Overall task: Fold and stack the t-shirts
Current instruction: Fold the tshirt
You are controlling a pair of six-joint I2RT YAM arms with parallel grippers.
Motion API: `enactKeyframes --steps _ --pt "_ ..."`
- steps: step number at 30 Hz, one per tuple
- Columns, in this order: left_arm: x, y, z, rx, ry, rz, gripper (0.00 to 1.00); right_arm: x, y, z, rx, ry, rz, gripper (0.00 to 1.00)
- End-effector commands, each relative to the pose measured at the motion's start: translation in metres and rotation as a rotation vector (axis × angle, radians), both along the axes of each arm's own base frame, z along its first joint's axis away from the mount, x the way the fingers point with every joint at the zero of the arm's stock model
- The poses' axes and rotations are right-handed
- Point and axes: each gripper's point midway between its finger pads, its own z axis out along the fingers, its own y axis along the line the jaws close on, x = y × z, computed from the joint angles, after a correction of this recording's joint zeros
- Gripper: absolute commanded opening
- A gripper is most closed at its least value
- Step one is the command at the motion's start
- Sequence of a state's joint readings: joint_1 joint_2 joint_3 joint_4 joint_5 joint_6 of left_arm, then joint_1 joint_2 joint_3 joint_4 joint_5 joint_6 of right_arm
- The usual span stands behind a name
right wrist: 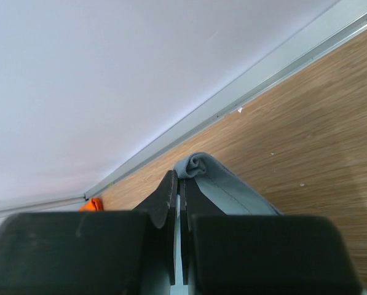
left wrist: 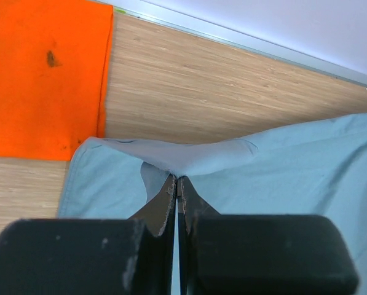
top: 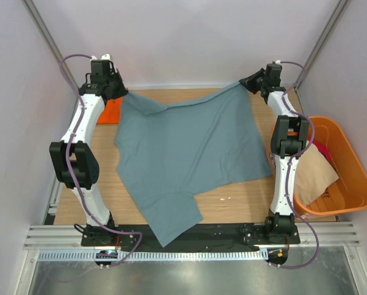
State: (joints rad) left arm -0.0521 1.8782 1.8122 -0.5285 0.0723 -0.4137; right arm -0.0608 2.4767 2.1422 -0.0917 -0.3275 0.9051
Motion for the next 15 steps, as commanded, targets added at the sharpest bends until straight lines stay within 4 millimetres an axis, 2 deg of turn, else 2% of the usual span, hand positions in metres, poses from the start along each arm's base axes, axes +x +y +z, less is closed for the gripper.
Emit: enactKeyframes --steps 1,5,6,7,8,9,10,11,15 --pt "-0.018 0.000 0.034 -0.022 -0.048 0.005 0.00 0.002 0.008 0.023 0.016 -0.045 0.032 0.01" --pt "-0.046 0.002 0.035 -0.053 -0.017 0.035 0.00 -0.012 0.012 0.019 0.012 0.019 0.064 0.01" --pt "-0.053 0.001 0.027 -0.062 0.007 0.034 0.00 -0.016 0.014 0.027 0.011 0.012 0.080 0.01" --pt "-0.059 -0.001 0.026 -0.075 0.015 0.034 0.00 -0.020 0.015 0.023 0.007 0.028 0.086 0.01" --pt "-0.066 -0.002 0.034 -0.097 0.005 0.044 0.00 -0.024 0.014 0.023 0.007 0.041 0.087 0.01" --pt "-0.071 -0.005 0.033 -0.113 0.012 0.037 0.00 -0.028 0.014 0.031 0.003 0.036 0.090 0.01" --pt "-0.078 -0.006 0.025 -0.123 0.037 0.043 0.00 -0.031 0.015 0.028 0.003 0.053 0.096 0.01" --pt "-0.083 -0.008 0.031 -0.141 0.026 0.044 0.00 -0.038 0.016 0.023 -0.002 0.088 0.102 0.01" --pt "-0.100 -0.007 0.028 -0.150 0.050 0.053 0.00 -0.058 0.012 0.020 -0.028 0.165 0.108 0.01"
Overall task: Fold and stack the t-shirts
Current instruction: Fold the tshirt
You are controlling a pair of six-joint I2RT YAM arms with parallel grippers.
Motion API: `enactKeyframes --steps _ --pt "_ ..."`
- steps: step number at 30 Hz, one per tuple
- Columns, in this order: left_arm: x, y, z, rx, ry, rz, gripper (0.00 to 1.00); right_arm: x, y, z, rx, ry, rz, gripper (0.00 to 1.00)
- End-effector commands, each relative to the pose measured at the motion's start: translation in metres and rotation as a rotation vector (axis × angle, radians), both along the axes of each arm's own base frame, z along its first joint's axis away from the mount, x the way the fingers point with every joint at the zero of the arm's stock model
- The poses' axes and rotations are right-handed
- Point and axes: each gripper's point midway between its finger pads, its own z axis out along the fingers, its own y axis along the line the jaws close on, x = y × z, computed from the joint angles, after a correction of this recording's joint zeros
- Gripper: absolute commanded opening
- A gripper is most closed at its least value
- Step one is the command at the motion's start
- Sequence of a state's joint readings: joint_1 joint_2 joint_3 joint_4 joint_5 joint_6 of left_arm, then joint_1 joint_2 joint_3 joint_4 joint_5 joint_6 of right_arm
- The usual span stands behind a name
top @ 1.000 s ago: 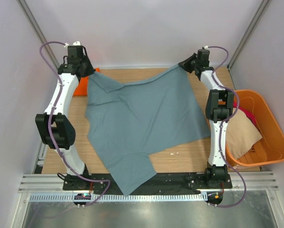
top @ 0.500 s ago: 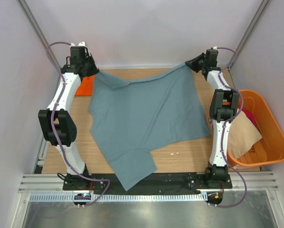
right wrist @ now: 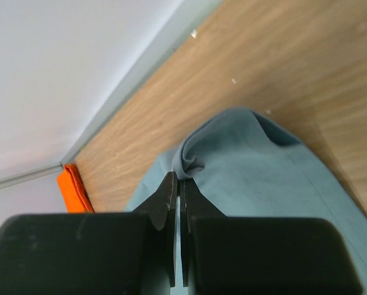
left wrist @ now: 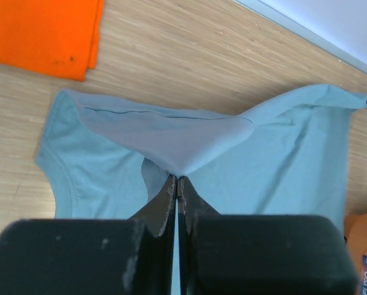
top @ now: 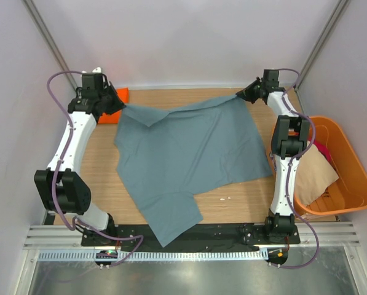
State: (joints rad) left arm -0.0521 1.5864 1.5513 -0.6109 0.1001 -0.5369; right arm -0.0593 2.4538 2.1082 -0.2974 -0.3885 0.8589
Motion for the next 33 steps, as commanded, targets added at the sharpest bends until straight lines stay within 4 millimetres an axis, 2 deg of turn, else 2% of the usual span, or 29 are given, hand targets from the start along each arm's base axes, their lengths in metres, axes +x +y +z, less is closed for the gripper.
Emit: enactKeyframes --steps 1,3,7,11,12,14,15,18,24,33 --pt "-0.019 -0.001 0.009 -0.031 0.004 0.012 0.00 -0.027 0.001 0.059 -0.028 -0.030 0.036 0.01" --pt "-0.028 0.002 0.008 -0.030 0.019 0.025 0.00 -0.036 -0.001 0.056 -0.040 -0.014 0.049 0.01" --pt "-0.049 0.007 -0.010 -0.019 0.077 0.062 0.00 -0.057 -0.008 0.048 -0.082 0.040 0.074 0.01" --pt "-0.064 0.006 -0.016 -0.035 0.100 0.069 0.00 -0.071 -0.023 0.050 -0.105 0.055 0.068 0.01" --pt "-0.067 0.005 -0.020 -0.042 0.113 0.068 0.00 -0.073 -0.026 0.057 -0.111 0.045 0.063 0.01" --pt "-0.073 0.003 -0.020 -0.057 0.115 0.066 0.00 -0.081 -0.032 0.051 -0.103 0.068 0.057 0.01" --pt "-0.076 0.002 -0.021 -0.061 0.121 0.067 0.00 -0.084 -0.033 0.055 -0.102 0.066 0.055 0.01" --pt "-0.092 0.005 -0.034 -0.065 0.167 0.091 0.00 -0.091 -0.033 0.045 -0.096 0.098 0.057 0.01" --pt "-0.120 0.014 -0.047 -0.056 0.238 0.163 0.00 -0.103 -0.035 0.026 -0.118 0.178 0.067 0.01" --pt "-0.144 0.007 -0.070 -0.110 0.308 0.173 0.00 -0.125 -0.047 0.007 -0.203 0.278 0.074 0.01"
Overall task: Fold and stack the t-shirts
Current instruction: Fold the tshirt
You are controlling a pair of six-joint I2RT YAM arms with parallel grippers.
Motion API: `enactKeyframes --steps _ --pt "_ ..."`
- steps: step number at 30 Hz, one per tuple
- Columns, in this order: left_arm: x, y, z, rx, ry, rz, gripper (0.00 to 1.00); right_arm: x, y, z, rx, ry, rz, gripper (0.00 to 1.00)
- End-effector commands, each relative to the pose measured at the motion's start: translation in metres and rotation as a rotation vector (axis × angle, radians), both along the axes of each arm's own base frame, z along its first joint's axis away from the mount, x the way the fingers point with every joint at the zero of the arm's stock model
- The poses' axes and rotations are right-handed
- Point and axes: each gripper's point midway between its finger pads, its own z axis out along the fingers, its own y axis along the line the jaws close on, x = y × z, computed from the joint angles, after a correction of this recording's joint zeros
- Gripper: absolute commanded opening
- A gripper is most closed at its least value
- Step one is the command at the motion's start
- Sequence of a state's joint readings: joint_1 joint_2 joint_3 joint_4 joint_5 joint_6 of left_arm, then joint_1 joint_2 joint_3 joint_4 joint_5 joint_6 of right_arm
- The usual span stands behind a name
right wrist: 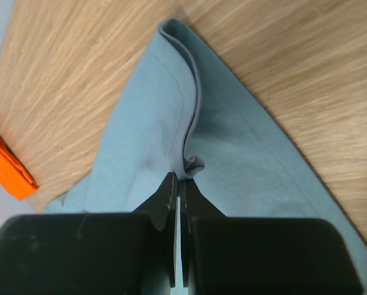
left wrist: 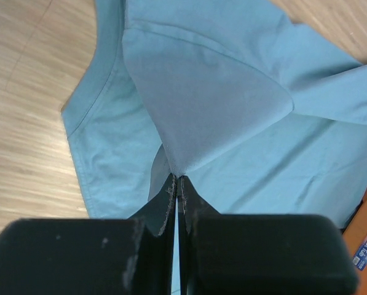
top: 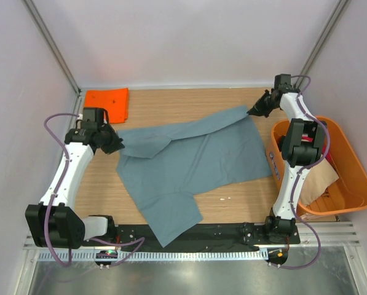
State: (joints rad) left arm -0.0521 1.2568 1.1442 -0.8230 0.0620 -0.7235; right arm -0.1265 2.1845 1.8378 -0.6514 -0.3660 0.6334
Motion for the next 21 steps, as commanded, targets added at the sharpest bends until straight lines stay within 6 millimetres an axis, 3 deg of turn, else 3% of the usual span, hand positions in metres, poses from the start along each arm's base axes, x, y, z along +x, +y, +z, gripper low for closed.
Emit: enactKeyframes --steps 1,10,21 --pt "-0.010 -0.002 -0.001 -0.026 0.009 0.015 0.00 -0.009 -0.010 0.013 -0.079 -0.007 0.013 0.01" --pt "-0.015 -0.011 -0.020 -0.070 0.045 -0.008 0.00 -0.014 -0.017 -0.011 -0.123 0.045 0.028 0.01" --pt "-0.023 -0.016 -0.035 -0.104 0.076 -0.005 0.00 -0.013 -0.019 -0.024 -0.131 0.063 0.033 0.01"
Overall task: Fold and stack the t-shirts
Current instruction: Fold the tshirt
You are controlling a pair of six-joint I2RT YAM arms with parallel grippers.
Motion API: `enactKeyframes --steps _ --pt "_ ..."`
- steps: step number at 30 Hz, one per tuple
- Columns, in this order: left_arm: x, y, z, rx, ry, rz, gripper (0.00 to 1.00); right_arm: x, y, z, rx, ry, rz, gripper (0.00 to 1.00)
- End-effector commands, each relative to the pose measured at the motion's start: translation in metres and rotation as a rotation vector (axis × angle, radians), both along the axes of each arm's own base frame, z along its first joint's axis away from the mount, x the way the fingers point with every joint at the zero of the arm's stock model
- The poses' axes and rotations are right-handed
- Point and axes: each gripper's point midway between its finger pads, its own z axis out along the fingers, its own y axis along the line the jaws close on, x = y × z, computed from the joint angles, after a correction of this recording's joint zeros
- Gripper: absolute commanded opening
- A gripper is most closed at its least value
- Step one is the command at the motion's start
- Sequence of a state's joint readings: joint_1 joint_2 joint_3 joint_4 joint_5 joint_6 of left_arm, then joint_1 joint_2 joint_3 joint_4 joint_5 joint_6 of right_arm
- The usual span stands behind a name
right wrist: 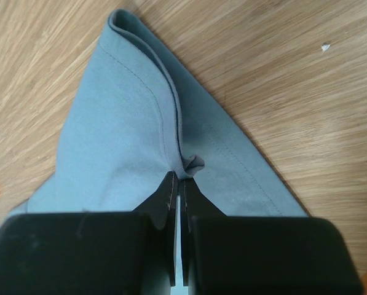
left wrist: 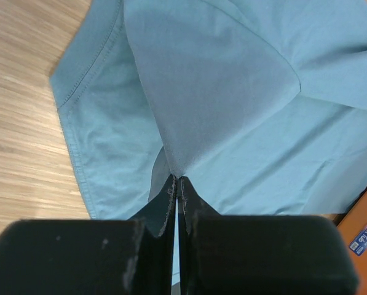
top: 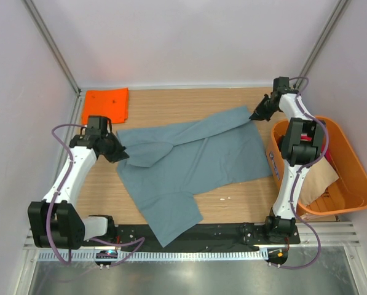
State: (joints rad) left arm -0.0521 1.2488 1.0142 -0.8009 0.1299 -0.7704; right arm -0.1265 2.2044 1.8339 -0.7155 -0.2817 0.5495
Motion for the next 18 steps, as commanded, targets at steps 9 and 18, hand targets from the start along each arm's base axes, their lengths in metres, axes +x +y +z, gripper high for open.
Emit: enactKeyframes --steps 9,18 --pt "0.000 -0.009 -0.003 -0.047 -0.015 -0.005 0.00 -0.001 -0.002 -0.013 -0.031 0.016 0.016 0.02" --pt "-0.004 -0.022 0.010 -0.071 -0.034 0.000 0.00 0.001 -0.002 -0.014 -0.038 0.014 0.020 0.02"
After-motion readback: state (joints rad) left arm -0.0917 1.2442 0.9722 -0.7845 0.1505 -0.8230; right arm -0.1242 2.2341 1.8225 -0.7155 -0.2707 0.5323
